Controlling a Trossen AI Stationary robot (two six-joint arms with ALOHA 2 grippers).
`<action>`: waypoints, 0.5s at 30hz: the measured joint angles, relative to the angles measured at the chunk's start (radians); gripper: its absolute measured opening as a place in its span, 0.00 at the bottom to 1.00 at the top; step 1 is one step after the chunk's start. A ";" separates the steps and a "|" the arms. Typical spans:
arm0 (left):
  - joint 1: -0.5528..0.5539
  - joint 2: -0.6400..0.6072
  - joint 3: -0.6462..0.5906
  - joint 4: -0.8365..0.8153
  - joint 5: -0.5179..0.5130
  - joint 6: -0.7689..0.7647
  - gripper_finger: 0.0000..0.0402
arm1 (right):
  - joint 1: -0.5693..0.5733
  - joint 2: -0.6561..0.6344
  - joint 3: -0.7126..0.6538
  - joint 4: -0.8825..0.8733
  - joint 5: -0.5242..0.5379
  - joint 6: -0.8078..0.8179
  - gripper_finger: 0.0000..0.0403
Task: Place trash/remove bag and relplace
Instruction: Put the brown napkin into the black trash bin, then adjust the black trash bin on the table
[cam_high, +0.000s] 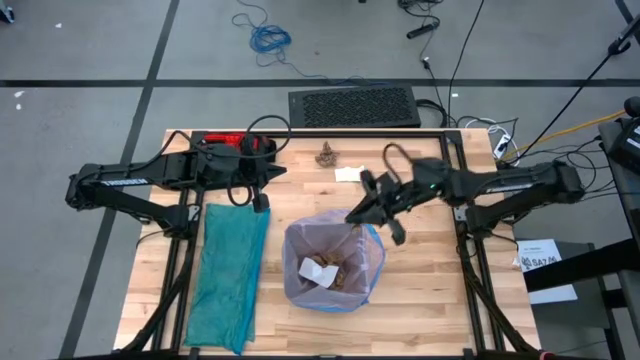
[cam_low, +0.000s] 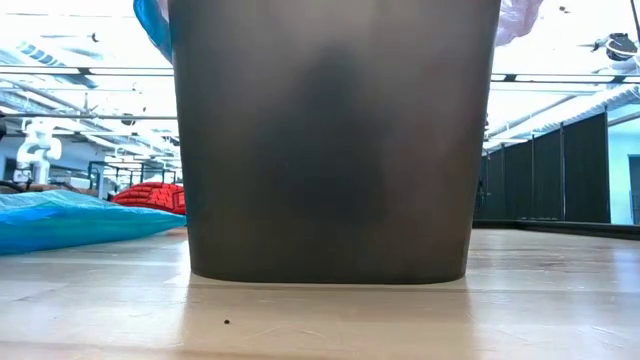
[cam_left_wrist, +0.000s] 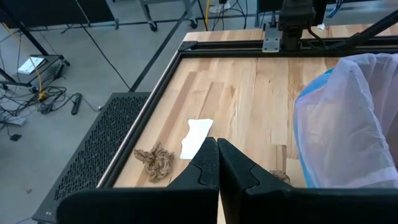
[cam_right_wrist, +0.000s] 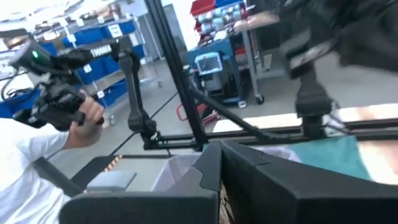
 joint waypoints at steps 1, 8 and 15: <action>0.000 0.000 0.000 0.000 0.000 0.000 0.00 | 0.006 0.024 0.000 0.014 0.000 0.000 0.00; 0.000 0.000 0.000 -0.009 0.000 0.000 0.00 | 0.030 0.140 0.000 0.078 0.003 -0.027 0.15; -0.016 0.000 0.001 -0.079 0.024 -0.009 0.00 | 0.030 0.162 0.076 -0.003 0.000 -0.050 0.43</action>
